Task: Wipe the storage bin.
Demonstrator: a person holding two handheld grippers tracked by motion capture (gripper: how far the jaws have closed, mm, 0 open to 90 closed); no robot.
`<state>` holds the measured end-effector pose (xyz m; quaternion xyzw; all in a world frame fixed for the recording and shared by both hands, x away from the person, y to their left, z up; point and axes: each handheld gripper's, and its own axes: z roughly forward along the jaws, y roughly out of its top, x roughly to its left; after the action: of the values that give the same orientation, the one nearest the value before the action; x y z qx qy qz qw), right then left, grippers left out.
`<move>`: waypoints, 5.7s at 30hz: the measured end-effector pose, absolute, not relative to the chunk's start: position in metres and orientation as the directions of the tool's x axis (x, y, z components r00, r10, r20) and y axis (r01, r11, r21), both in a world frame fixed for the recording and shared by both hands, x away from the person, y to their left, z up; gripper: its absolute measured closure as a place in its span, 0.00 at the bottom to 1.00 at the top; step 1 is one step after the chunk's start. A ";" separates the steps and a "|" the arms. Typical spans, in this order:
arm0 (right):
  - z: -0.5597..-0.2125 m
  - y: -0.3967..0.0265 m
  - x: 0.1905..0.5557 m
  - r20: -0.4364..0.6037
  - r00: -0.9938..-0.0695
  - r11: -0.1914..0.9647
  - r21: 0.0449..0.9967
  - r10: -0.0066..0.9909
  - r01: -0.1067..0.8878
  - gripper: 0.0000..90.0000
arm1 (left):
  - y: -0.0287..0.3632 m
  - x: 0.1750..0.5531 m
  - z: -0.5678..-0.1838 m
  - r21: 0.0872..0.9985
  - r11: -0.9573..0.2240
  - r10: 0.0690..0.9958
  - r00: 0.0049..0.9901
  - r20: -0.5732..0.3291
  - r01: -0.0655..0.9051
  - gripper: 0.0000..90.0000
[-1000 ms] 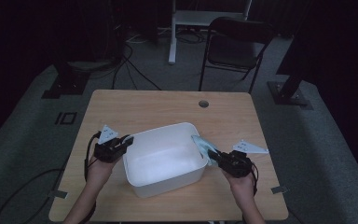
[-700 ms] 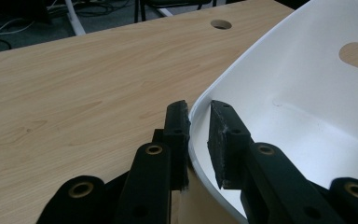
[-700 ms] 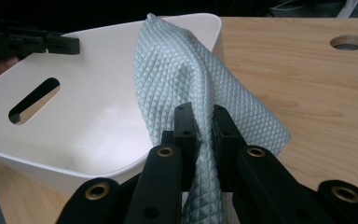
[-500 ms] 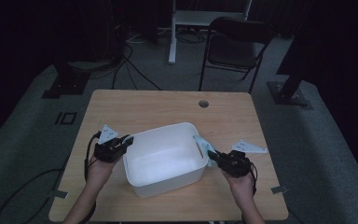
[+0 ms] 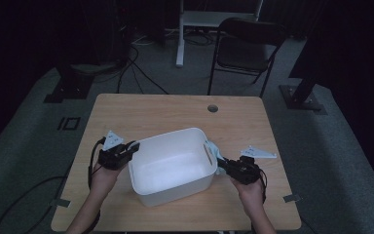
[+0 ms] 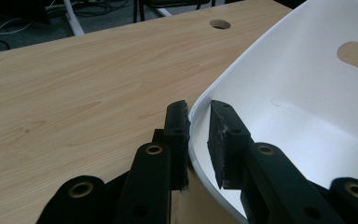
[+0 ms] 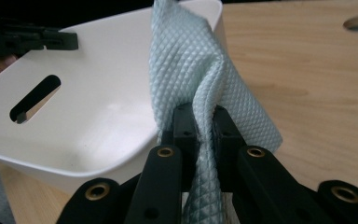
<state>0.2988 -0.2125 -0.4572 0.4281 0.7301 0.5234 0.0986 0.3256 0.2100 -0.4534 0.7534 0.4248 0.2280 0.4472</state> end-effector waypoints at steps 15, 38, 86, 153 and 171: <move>-0.466 -0.209 0.307 0.317 -0.612 0.105 0.826 0.724 0.553 0.93 | 0.210 0.327 -0.453 0.868 -0.237 0.844 0.536 -0.039 0.436 0.87; -0.461 -0.211 0.315 0.333 -0.631 0.102 0.829 0.701 0.550 0.93 | 0.210 0.327 -0.453 0.866 -0.243 0.840 0.541 -0.037 0.436 0.87; -0.465 -0.212 0.347 0.386 -0.671 0.127 0.803 0.632 0.582 0.93 | 0.210 0.328 -0.453 0.867 -0.240 0.839 0.542 -0.041 0.437 0.87; -0.468 -0.217 0.377 0.462 -0.690 0.083 0.796 0.557 0.600 0.93 | 0.208 0.328 -0.453 0.864 -0.251 0.831 0.555 -0.038 0.435 0.87; -0.468 -0.211 0.390 0.463 -0.687 0.103 0.784 0.560 0.612 0.93 | 0.208 0.328 -0.453 0.866 -0.245 0.832 0.553 -0.042 0.435 0.87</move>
<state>0.3895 -0.2111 -0.4683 0.3946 0.7423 0.5410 -0.0242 0.3277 0.2079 -0.4534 0.7576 0.4183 0.2207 0.4498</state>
